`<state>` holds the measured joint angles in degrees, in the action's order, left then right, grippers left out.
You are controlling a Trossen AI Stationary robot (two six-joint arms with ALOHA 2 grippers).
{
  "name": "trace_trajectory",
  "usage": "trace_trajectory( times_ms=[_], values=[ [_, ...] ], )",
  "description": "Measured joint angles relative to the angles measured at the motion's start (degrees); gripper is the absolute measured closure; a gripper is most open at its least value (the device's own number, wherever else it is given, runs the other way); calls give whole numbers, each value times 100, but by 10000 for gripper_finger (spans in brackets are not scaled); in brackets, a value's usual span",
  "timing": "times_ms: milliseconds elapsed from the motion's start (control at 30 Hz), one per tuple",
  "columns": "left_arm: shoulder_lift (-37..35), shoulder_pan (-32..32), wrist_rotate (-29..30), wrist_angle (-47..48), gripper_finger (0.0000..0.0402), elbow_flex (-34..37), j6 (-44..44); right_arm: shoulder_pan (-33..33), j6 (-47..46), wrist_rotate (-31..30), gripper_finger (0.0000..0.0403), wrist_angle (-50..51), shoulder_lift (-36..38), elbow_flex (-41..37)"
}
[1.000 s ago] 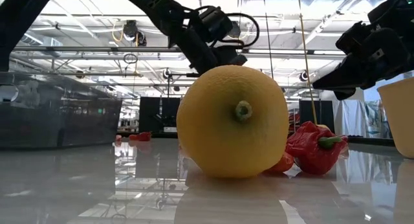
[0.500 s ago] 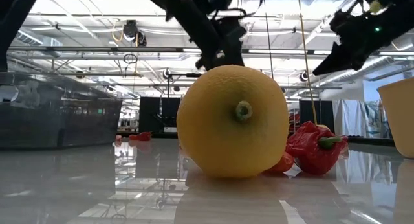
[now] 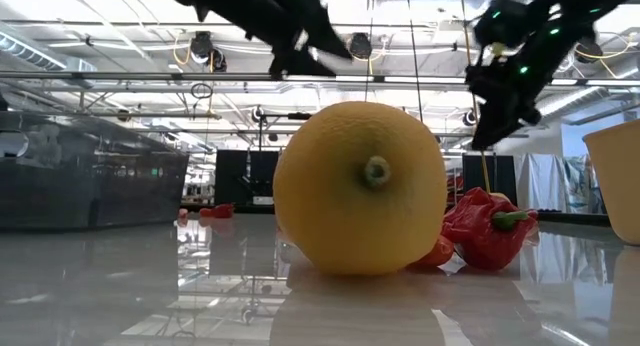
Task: Sort produce into baskets
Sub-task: Put the lemon into the orange bin
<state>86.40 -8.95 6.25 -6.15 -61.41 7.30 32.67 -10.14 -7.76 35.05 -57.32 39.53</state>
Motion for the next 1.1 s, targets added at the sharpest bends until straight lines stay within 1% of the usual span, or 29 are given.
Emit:
trace_trajectory(
  times_ms=[100,267,367,500,667,833,1100],
  values=[
    [-138,11,-261,-228,110,99,-201,259,-7,152,257,97,-602,469],
    [-143,-7,-495,-185,110,110,-493,537,-340,161,204,818,-1370,1083],
    [-115,4,-782,-169,110,110,-550,604,-504,195,167,1009,-1662,1165],
    [-110,-2,-955,-112,110,110,-676,703,-632,215,118,1078,-1982,1165],
    [-110,-2,-1211,14,110,110,-676,881,-811,215,71,1010,-2305,1165],
    [-110,-2,-1316,302,110,110,-702,976,-1248,193,49,1038,-2615,1165],
    [-110,-2,-1360,599,110,110,-903,974,-1971,171,49,1036,-2908,1164]
  ],
)
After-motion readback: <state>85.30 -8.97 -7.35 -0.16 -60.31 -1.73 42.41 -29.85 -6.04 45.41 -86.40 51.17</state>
